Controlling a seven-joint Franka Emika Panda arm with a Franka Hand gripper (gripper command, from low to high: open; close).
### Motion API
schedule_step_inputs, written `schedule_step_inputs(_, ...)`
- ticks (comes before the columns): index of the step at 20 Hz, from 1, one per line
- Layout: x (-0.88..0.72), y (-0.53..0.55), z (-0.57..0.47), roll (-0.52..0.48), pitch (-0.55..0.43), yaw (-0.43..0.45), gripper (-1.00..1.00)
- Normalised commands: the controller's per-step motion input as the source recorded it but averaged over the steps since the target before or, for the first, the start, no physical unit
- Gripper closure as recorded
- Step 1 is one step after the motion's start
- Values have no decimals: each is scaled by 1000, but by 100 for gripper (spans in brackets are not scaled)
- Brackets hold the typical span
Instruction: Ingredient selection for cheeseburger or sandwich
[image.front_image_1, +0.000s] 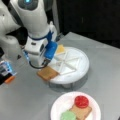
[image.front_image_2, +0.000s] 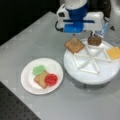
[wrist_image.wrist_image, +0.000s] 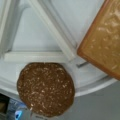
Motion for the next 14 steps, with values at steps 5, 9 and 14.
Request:
schedule_step_inputs(5, 257, -194, 356, 236, 226, -157, -100)
schedule_step_inputs(9, 310, -249, 254, 249, 218, -87, -100)
schedule_step_inputs(14, 333, -268, 101, 284, 234, -7, -100)
